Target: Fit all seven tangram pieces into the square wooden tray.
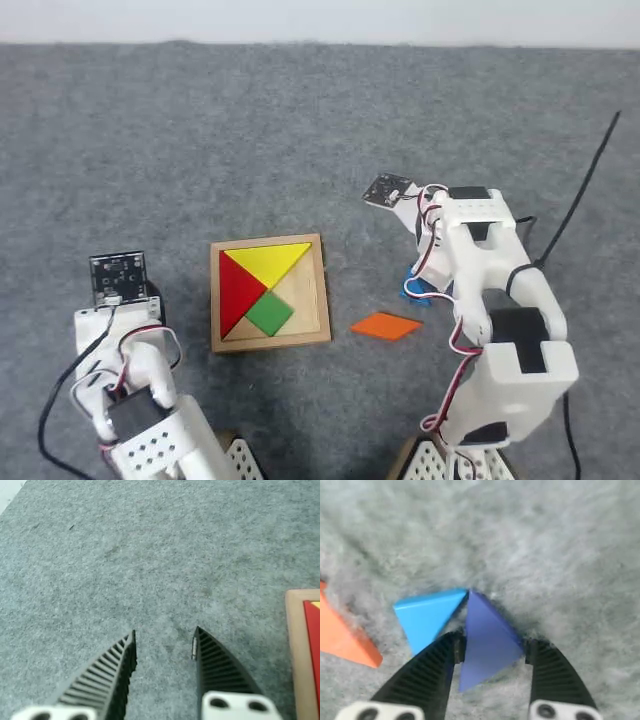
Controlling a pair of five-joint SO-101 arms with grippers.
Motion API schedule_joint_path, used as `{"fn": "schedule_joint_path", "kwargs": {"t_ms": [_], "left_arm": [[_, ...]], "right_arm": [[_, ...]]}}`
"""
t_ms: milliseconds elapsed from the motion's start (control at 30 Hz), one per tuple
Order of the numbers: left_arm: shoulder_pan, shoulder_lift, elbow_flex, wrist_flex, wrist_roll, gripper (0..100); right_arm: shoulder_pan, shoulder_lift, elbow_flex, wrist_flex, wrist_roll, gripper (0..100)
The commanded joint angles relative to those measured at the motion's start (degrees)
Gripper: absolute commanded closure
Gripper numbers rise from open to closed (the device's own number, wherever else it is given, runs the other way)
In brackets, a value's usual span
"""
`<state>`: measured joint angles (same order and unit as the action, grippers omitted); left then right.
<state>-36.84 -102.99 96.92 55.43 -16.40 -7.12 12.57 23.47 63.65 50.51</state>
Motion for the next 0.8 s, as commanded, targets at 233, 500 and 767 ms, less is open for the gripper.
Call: {"fn": "schedule_joint_path", "kwargs": {"t_ms": [233, 500, 767], "left_arm": [[0.5, -1.3, -0.7, 0.4, -0.4, 82], [0.5, -1.3, -0.7, 0.4, -0.4, 82], [0.5, -1.3, -0.7, 0.4, -0.4, 82]], "right_arm": [[1.5, -1.2, -1.1, 3.5, -4.7, 83.4], [1.4, -6.5, -1.8, 8.3, -9.6, 83.4], [1.5, -8.3, -1.8, 9.3, -11.7, 83.4]]}}
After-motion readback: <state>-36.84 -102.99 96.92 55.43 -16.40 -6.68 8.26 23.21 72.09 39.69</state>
